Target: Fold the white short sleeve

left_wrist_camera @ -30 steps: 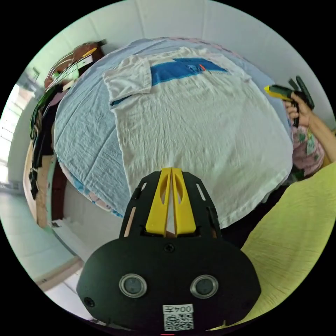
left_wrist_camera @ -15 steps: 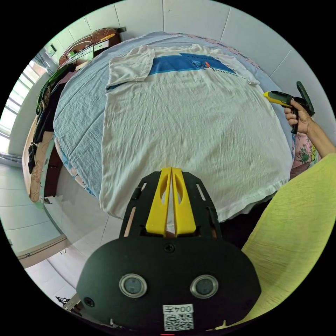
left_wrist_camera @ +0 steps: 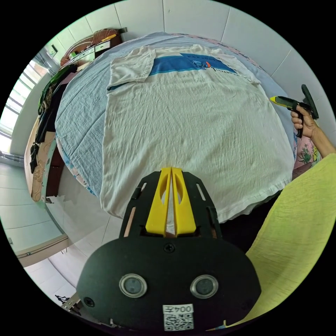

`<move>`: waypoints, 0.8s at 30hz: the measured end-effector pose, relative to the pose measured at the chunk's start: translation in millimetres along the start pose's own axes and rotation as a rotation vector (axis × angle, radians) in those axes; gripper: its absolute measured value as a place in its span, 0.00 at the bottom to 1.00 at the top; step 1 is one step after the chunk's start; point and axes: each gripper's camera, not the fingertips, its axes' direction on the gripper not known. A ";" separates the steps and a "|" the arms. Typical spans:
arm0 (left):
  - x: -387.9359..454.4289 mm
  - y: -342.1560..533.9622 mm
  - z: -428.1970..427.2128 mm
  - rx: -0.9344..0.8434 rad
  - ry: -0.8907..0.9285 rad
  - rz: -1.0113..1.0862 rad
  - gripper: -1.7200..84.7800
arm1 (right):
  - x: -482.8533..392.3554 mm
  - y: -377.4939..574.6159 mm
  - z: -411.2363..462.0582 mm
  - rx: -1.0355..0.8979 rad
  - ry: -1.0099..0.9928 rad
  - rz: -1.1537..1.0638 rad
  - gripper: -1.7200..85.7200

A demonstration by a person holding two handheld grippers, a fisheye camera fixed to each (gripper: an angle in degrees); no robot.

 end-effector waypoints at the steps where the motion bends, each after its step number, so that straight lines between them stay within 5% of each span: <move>1: 1.6 0.2 0.9 -0.003 -0.004 0.003 0.03 | 1.5 5.6 -6.8 -0.008 -0.034 -0.014 0.09; 15: 16.2 12.5 10.2 -0.001 -0.059 0.079 0.03 | -10.8 98.1 -31.9 -0.060 -0.209 0.045 0.10; 21: 8.7 21.9 14.5 0.013 -0.021 0.092 0.03 | -47.6 108.7 -33.5 -0.043 0.076 -0.067 0.04; 24: 4.7 26.9 16.7 0.018 -0.007 0.093 0.03 | -30.6 117.6 -45.6 -0.018 -0.061 0.044 0.06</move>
